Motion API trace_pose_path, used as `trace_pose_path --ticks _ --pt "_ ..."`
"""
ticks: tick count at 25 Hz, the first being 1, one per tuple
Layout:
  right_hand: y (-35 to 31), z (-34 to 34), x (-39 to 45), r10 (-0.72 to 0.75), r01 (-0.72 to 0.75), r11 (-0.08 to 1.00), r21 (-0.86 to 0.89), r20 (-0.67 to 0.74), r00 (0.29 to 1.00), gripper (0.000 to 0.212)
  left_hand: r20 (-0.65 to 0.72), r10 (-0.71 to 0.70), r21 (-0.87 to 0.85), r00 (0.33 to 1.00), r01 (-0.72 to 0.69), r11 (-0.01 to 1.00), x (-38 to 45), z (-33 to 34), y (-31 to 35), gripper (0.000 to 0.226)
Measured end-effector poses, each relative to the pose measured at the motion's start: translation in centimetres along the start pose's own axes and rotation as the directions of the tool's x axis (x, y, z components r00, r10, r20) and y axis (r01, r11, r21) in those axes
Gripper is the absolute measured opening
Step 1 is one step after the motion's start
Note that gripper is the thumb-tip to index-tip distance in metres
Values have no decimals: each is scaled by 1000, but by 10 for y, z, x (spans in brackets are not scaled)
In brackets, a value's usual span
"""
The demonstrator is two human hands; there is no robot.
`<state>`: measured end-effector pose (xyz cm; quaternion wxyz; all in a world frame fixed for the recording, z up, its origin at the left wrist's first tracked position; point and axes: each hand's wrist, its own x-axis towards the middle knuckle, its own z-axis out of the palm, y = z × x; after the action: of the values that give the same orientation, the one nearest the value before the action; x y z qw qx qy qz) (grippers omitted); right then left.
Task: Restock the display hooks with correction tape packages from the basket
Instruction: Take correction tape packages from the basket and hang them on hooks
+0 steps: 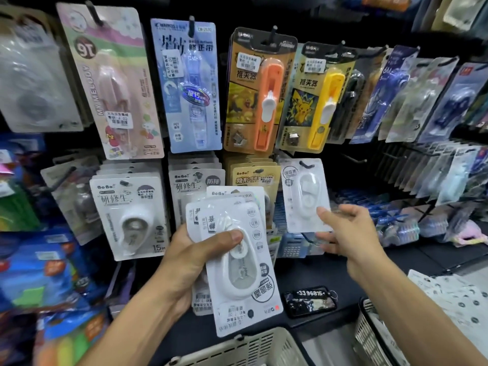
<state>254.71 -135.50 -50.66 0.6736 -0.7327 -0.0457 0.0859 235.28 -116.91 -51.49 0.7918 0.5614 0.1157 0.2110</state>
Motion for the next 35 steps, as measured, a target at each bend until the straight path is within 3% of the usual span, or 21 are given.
trace_pose_path --ticks 2,3,5,7,9,13,16,18,21,24,25,27,29,31,33,34,35 --pt "3 4 -20 -10 16 997 -77 73 997 37 -50 14 2 999 -14 1000 -1 2 0 43" --pt "4 8 -34 -56 74 993 -89 199 979 32 -82 17 -3 997 -18 1000 -1 3 1 41" --pt "1 18 -64 -60 92 995 -27 577 815 29 -126 34 -23 991 -37 999 0 7 1 36" --pt "-3 25 -82 38 28 997 -72 767 641 30 -159 48 -10 986 -50 999 1 8 0 42" --pt "-7 24 -82 101 -32 994 -104 774 625 28 -138 8 16 990 -6 1000 2 8 0 50" --pt "-9 17 -79 81 -36 996 -80 689 720 41 4 -116 88 993 115 989 0 3 -1 71" --pt "-16 17 -74 -140 355 919 -173 697 703 59 181 -207 248 961 159 956 -3 3 1 48" --pt "-21 14 -69 -164 465 861 -209 750 641 61 216 -282 287 935 215 933 -5 4 -3 53" --pt "-24 10 -65 -75 301 943 -138 797 599 44 249 -357 232 900 303 925 -8 5 -7 47" --pt "-23 3 -61 -47 173 980 -101 726 686 30 251 -399 173 882 365 915 -8 3 -7 47" --pt "-24 0 -59 -21 160 979 -123 727 687 25 240 -401 189 884 362 913 -8 1 -6 53" --pt "-25 -5 -59 34 283 924 -256 794 607 22 231 -396 285 889 327 901 -8 1 -3 61" --pt "-23 -4 -61 55 499 778 -381 833 550 26 224 -376 387 899 272 881 -9 2 -2 61" --pt "-20 -3 -63 38 592 711 -380 861 506 29 196 -348 439 917 236 867 -9 3 -2 61" --pt "-23 -9 -61 17 506 805 -309 865 501 28 156 -305 400 940 222 889 -9 3 0 61" --pt "-26 -15 -56 -12 396 883 -253 831 556 30 128 -273 358 954 212 910 -8 1 2 62" --pt "-29 -22 -47 -63 284 944 -169 752 657 31 97 -232 314 968 192 930 -6 -1 5 63"
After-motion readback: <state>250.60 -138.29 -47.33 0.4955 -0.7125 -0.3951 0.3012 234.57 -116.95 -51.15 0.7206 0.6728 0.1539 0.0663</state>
